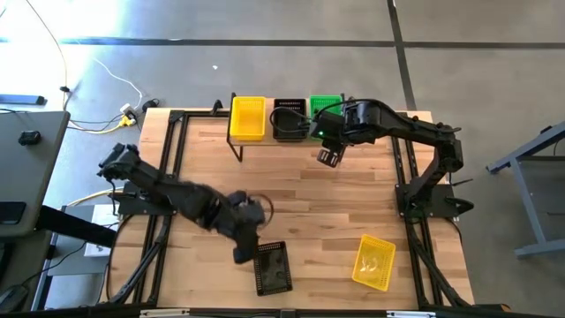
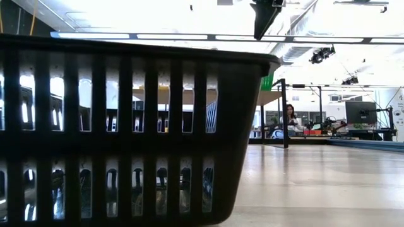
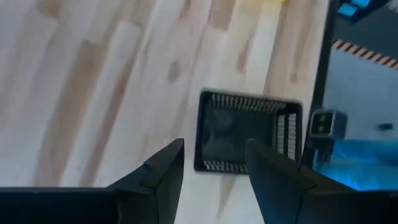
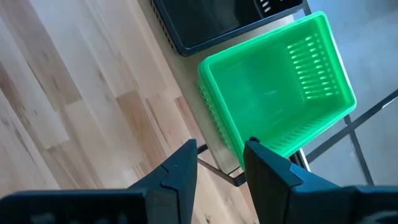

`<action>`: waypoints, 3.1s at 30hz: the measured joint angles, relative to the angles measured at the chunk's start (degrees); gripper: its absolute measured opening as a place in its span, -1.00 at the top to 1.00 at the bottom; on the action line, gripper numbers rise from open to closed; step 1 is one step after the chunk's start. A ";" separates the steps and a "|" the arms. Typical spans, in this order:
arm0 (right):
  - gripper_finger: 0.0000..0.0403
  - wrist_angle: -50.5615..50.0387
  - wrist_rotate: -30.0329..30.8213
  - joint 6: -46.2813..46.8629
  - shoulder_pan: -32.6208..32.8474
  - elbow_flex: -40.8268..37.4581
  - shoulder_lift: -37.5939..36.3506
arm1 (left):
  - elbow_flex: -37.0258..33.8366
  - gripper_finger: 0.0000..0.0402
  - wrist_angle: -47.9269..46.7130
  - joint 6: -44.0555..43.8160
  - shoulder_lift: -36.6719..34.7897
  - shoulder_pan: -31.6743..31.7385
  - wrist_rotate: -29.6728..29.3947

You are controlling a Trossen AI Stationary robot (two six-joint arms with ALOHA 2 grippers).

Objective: Stack baskets on shelf by color
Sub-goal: Stack the black bin on the other stacked black bins on the shelf

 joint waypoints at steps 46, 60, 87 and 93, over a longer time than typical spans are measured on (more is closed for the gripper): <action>0.42 3.19 0.01 1.52 -0.02 0.00 0.04 | 0.02 0.20 25.27 -8.51 25.68 -15.56 -2.42; 0.42 3.27 0.01 0.87 -0.04 0.00 0.04 | -0.07 0.28 24.81 -10.29 30.21 -15.08 -0.34; 0.42 -0.34 0.19 -3.45 -0.05 -0.02 -7.88 | 3.08 0.99 14.55 1.73 21.22 -10.21 -4.28; 0.42 -0.52 0.41 -2.89 -0.05 -0.02 -11.50 | 3.10 1.00 10.47 8.69 15.34 -4.67 -6.03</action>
